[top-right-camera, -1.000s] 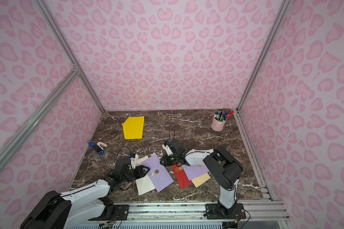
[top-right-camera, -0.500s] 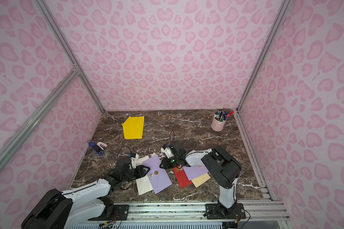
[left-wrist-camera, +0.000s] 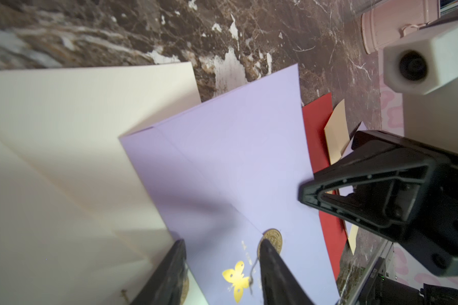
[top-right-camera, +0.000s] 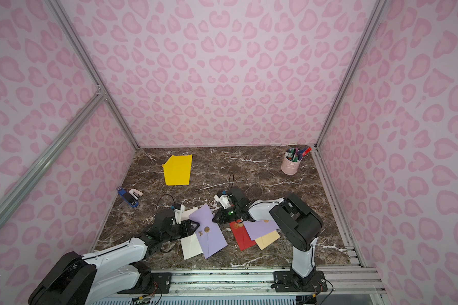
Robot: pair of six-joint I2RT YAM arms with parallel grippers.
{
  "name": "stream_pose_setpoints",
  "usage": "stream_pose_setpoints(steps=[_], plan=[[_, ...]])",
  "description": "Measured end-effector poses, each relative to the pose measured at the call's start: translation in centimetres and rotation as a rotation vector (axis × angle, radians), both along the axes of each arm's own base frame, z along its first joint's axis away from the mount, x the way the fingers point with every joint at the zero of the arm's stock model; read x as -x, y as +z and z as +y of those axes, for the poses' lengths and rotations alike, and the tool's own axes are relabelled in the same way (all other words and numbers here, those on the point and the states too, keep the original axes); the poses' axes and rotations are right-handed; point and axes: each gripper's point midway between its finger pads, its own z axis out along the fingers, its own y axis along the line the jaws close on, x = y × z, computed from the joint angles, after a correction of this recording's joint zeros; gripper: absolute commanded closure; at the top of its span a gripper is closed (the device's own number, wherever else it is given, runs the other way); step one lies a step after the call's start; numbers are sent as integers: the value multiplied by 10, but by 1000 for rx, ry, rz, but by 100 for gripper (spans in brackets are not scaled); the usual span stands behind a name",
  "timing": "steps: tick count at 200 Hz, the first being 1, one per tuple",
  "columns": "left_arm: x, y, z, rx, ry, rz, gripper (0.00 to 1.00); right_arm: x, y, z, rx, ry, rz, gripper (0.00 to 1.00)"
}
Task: Open the envelope
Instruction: Pick up the envelope from the envelope.
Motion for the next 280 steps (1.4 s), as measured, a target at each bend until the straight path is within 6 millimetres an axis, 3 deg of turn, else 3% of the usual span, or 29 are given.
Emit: stream_pose_setpoints(steps=[28, 89, 108, 145, 189, 248, 280], plan=[[-10, 24, -4, 10, -8, -66, 44, -7, 23, -1, -50, -11, -31, 100], [-36, 110, -10, 13, -30, -323, 42, -30, 82, -2, -157, -53, -120, 100], [-38, 122, -6, -4, -20, -363, 40, -36, 106, -1, -205, -59, -156, 100], [-39, 142, 3, -21, 7, -434, 21, -44, 146, -5, -278, -83, -209, 100], [-33, 180, 7, 38, 4, -584, 19, -35, 195, -16, -378, -79, -284, 100], [-14, 222, -15, 248, -163, -730, 36, -14, 229, -28, -480, -53, -338, 100], [4, 249, -31, 373, -290, -801, 58, -7, 242, -30, -518, -36, -369, 100]])
